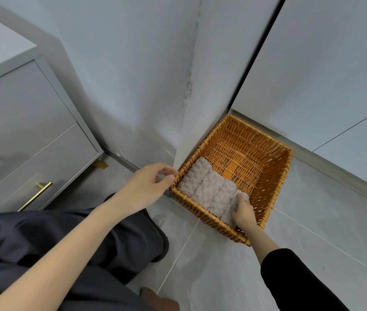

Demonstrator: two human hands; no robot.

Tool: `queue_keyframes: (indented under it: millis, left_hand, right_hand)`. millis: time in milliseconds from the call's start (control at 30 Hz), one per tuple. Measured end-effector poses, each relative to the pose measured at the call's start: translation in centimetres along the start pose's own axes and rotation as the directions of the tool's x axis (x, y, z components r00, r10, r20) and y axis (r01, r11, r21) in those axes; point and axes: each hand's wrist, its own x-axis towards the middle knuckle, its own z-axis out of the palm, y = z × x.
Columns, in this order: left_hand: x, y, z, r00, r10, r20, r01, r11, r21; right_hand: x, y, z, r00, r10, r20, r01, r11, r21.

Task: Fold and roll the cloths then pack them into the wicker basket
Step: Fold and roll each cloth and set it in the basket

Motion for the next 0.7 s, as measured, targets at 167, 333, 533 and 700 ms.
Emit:
queue_keyframes:
  millis: [167, 333, 533, 700]
  left_hand:
    - [-0.1, 0.3, -0.1, 1.0, -0.008, -0.003, 0.008, 1.0, -0.006]
    - [-0.8, 1.0, -0.8, 0.999, -0.007, -0.039, 0.006, 0.999, -0.04]
    - [-2.4, 3.0, -3.1, 0.988, 0.039, -0.152, -0.056, 0.992, -0.11]
    - [-4.9, 5.0, -7.3, 0.945, 0.109, -0.307, -0.157, 0.978, -0.136]
  right_hand:
    - [0.0, -0.2, -1.5, 0.988, 0.006, 0.154, -0.006, 1.0, -0.002]
    - [-2.3, -2.2, -5.0, 0.996, -0.075, 0.038, 0.072, 0.996, 0.053]
    - [-9.9, -8.2, -11.1, 0.87, -0.483, -0.104, 0.493, 0.847, 0.198]
    - [-17.1, -15.4, -15.5, 0.701, -0.682, -0.209, 0.708, 0.628, 0.323]
